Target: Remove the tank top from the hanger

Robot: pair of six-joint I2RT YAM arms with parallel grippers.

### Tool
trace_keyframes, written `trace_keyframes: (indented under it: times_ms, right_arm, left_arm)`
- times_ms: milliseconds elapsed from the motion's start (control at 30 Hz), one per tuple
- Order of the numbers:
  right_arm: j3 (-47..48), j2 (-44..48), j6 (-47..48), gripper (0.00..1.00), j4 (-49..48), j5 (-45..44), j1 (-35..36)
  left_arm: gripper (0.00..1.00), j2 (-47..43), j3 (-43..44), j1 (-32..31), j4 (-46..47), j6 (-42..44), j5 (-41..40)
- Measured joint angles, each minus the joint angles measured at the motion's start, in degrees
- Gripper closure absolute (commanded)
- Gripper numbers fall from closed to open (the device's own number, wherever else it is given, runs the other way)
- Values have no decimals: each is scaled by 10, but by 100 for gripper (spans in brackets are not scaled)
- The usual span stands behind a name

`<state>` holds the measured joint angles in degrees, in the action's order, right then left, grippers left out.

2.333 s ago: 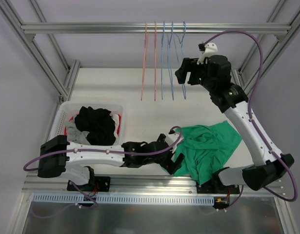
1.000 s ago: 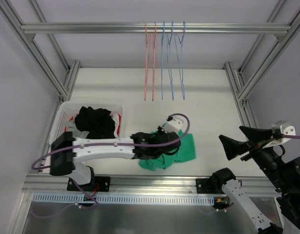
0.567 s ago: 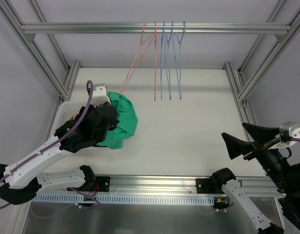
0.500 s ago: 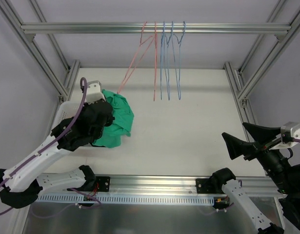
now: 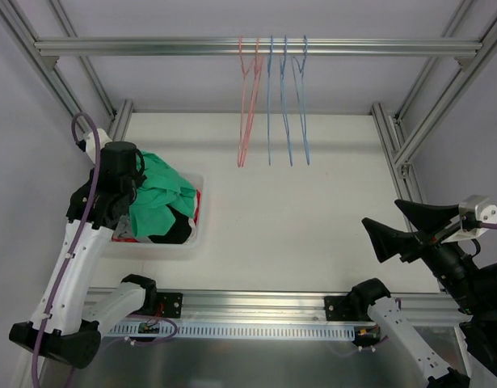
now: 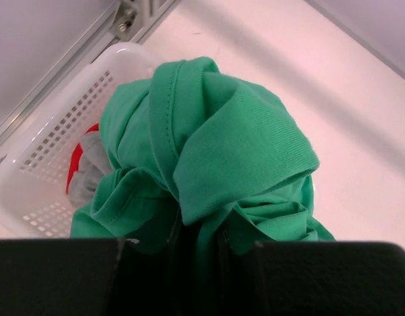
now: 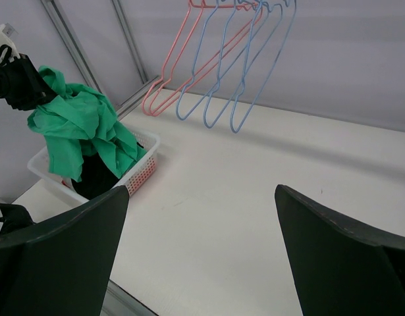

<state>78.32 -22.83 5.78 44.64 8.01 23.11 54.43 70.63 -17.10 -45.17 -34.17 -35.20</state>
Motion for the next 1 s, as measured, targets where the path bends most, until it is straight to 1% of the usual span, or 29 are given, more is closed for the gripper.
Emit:
trace_keyframes:
  times_ms: [100, 233, 367, 500, 667, 767, 867, 900, 967, 1000]
  right_arm:
    - [0, 0, -2, 1, -2, 3, 0]
    - [0, 0, -2, 1, -5, 6, 0]
    - [-5, 0, -2, 0, -12, 20, 0]
    - [-26, 0, -4, 1, -24, 31, 0]
    - [-75, -1, -12, 1, -38, 51, 0]
    - [-106, -5, -20, 1, -46, 61, 0]
    - [-131, -5, -27, 0, -51, 68, 0]
    - [-137, -5, -28, 1, -52, 70, 0]
    - [-146, -5, -30, 0, -54, 73, 0]
    - [-148, -5, -30, 1, -54, 73, 0]
  left_arm:
    - [100, 3, -21, 49, -1, -12, 22]
    - [100, 28, -67, 73, 11, -41, 50]
    - [100, 85, -127, 79, 45, -82, 68]
    - [100, 119, -208, 82, 98, -137, 73]
    - [100, 162, -263, 86, 179, -184, 77]
    - [100, 167, -292, 87, 229, -205, 76]
    - [100, 155, -310, 90, 256, -217, 76]
    - [95, 151, -314, 90, 263, -220, 76]
    - [82, 137, -320, 93, 269, -221, 78]
    - [69, 129, -322, 93, 269, -219, 80]
